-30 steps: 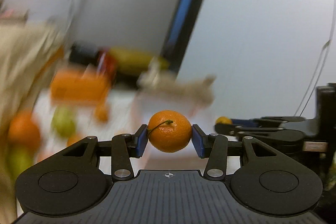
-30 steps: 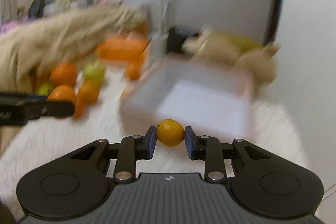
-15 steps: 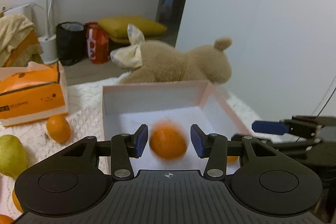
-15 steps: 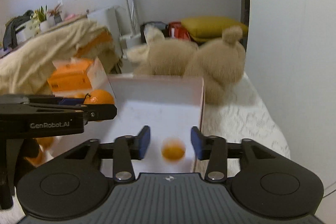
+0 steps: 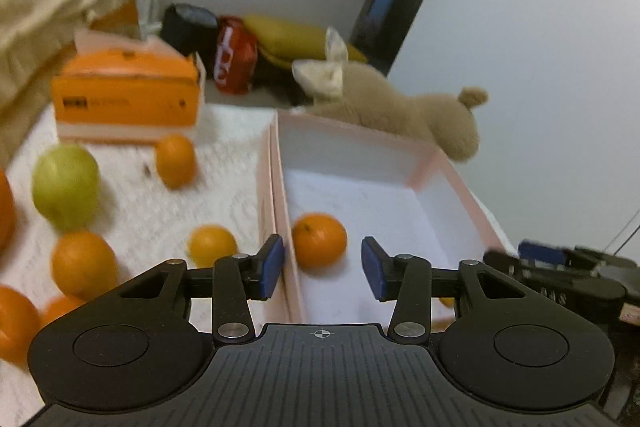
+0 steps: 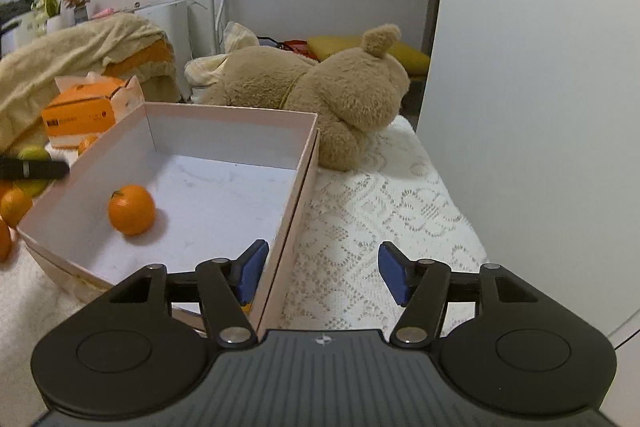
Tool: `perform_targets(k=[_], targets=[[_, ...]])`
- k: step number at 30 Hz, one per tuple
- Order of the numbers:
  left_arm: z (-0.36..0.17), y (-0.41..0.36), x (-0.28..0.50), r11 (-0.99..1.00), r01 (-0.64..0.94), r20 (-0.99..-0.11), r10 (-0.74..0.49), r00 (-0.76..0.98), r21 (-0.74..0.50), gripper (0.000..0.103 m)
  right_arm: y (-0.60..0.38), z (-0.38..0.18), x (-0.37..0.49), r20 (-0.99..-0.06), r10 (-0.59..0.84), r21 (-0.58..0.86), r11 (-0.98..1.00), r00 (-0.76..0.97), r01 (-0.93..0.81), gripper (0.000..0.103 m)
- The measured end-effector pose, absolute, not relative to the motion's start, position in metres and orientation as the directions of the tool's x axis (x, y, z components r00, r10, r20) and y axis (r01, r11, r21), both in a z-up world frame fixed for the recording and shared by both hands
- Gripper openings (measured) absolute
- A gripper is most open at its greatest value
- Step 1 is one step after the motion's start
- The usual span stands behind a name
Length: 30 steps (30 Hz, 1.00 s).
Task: Organize fruits
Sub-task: 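Carry both tangerines over the pink box and open both tools to drop them, then move both tools back toward the fruit on the table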
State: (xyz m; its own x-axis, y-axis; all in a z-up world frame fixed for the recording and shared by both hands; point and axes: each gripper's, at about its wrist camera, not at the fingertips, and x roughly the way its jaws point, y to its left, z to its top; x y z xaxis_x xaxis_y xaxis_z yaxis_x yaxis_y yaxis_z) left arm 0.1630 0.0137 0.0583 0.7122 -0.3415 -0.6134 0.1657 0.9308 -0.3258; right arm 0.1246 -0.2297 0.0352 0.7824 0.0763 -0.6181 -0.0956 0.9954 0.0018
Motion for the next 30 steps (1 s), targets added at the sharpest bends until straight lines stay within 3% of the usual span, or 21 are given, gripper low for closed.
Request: perform_targets(k=[6, 10, 14, 17, 20, 26, 30], targets=[[0.054, 0.001, 0.173, 0.912, 0.187, -0.585, -0.38, 0.716, -0.364, 0.054, -0.231, 0.035, 0.13, -0.603, -0.016, -0.069, 0.997, 0.798, -0.032, 0.057], [0.055, 0.015, 0.166, 0.897, 0.213, -0.548, -0.41, 0.729, -0.388, 0.052, -0.232, 0.036, 0.13, -0.596, -0.026, -0.077, 0.997, 0.802, -0.026, 0.057], [0.071, 0.041, 0.12, 0.953, 0.199, -0.484, -0.289, 0.826, -0.231, 0.052, -0.224, 0.049, 0.115, -0.55, -0.009, -0.097, 0.994, 0.835, -0.054, 0.058], [0.075, 0.073, 0.08, 0.985, 0.118, -0.462, -0.162, 0.872, -0.123, 0.053, -0.208, 0.063, 0.101, -0.524, 0.037, -0.091, 0.991, 0.851, -0.099, 0.063], [0.07, 0.104, 0.052, 0.993, 0.035, -0.482, -0.087, 0.872, -0.116, 0.053, -0.176, 0.073, 0.091, -0.511, 0.121, -0.081, 0.979, 0.851, -0.188, 0.067], [0.063, 0.161, 0.027, 0.97, -0.123, -0.518, -0.003, 0.855, -0.208, 0.053, -0.09, 0.076, 0.087, -0.554, 0.31, -0.026, 0.921, 0.772, -0.388, 0.068], [0.07, 0.189, 0.019, 0.949, -0.188, -0.485, 0.043, 0.873, -0.255, 0.053, -0.03, 0.066, 0.081, -0.582, 0.395, -0.033, 0.862, 0.711, -0.506, 0.068]])
